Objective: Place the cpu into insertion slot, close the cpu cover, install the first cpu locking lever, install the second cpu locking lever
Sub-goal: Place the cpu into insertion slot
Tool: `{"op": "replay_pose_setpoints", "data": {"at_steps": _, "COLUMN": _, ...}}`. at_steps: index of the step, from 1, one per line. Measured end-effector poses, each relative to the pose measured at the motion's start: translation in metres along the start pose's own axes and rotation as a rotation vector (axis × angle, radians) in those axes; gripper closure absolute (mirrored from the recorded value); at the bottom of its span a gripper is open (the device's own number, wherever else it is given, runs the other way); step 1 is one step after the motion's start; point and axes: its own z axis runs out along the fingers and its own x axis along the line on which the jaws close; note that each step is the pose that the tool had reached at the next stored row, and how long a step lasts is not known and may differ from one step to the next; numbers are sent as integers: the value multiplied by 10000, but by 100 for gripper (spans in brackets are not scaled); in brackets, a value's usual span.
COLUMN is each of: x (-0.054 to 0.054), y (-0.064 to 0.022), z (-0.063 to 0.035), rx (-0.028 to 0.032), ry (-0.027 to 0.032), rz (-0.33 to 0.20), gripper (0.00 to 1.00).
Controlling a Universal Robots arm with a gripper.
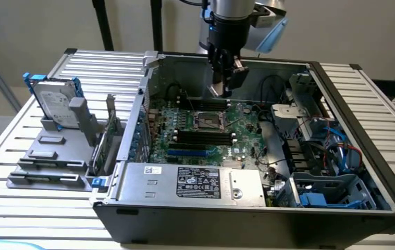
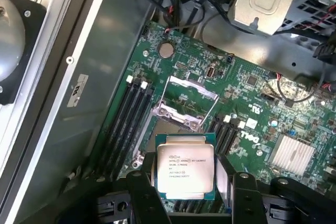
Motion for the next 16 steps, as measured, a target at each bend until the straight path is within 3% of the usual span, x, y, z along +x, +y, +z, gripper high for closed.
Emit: {"op": "replay_pose_setpoints", "data": {"at_steps": 16, "x": -1, "y": -2, "z": 40, "rx": -55, "ry": -190, "rz": 2904, "gripper": 45}}
